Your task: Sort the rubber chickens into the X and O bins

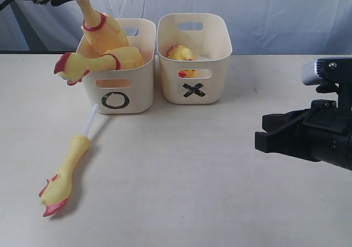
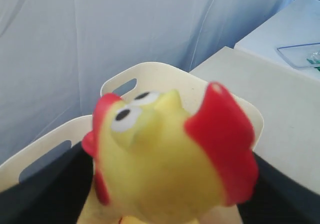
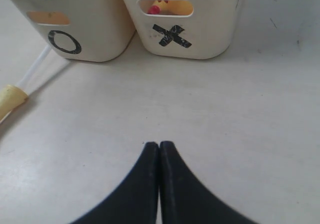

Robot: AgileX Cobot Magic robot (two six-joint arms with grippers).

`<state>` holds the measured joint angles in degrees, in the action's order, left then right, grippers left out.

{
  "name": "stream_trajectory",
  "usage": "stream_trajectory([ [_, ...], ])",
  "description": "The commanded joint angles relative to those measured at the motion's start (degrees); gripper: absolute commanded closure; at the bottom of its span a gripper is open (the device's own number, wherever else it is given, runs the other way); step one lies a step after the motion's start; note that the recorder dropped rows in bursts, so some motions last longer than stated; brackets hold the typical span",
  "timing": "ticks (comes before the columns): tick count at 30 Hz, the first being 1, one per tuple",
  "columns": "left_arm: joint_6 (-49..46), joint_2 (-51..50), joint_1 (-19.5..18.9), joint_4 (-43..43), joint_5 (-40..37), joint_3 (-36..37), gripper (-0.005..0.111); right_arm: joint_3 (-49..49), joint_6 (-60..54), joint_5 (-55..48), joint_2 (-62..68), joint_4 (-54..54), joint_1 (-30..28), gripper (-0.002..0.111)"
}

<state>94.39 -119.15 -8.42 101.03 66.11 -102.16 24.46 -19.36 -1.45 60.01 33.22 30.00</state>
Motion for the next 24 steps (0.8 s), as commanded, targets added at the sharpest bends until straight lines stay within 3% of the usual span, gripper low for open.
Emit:
stream_trajectory([
  [1, -0.5, 0.5, 0.6, -1.1, -1.6, 0.0, 0.024, -0.2, 0.0, 0.4, -0.4, -0.1, -0.3, 0.109],
  [20, -0.6, 0.5, 0.6, -1.1, -1.2, 0.0, 0.021, -0.2, 0.0, 0.4, -0.4, -0.1, -0.3, 0.109],
  [24, -1.0, 0.5, 0.5, -1.1, -0.7, 0.0, 0.016, -0.2, 0.0, 0.4, -0.4, -0.1, -0.3, 0.109],
])
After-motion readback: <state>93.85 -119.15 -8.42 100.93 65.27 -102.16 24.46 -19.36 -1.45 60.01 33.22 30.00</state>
